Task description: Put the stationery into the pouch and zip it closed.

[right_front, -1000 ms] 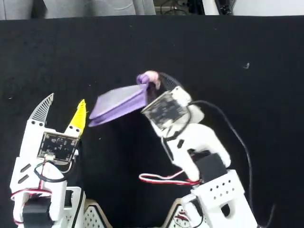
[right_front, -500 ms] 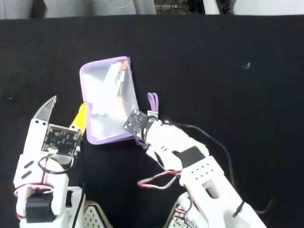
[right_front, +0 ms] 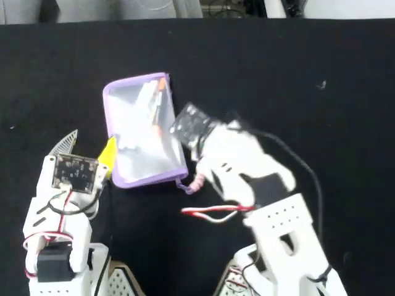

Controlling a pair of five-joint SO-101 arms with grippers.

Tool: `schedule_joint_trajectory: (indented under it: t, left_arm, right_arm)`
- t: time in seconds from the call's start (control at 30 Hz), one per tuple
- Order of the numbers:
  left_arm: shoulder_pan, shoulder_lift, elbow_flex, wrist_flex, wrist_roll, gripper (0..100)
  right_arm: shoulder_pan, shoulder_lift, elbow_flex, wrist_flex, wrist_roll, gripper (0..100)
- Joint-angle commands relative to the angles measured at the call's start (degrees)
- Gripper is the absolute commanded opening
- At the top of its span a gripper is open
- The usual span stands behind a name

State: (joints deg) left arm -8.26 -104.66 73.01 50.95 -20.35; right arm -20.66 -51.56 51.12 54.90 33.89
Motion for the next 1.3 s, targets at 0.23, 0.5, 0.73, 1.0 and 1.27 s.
schedule_joint_trajectory:
  t: [0.23, 0.5, 0.73, 1.0, 1.27]
  left_arm:
    - [-0.4, 0.0, -1.7, 9.2, 3.3, 16]
    - [-0.4, 0.0, -4.7, 16.0, 3.4, 3]
    - [-0.4, -0.1, -8.8, 24.9, 3.4, 3]
    - [-6.3, -0.1, -9.2, 28.4, 11.1, 3]
    - [-3.6, -0.1, -4.8, 28.4, 12.7, 3]
  right_arm:
    - [5.0, -0.9, -19.2, 4.5, -14.9, 31.8]
    - [7.1, -4.5, -19.1, 5.7, -17.8, 1.8]
    - [7.1, -21.5, -14.4, 7.3, -17.9, 7.0]
    - [14.7, -46.1, 2.3, 6.9, -17.9, 4.7]
    - [18.5, -56.0, 10.2, 9.2, -22.4, 4.7]
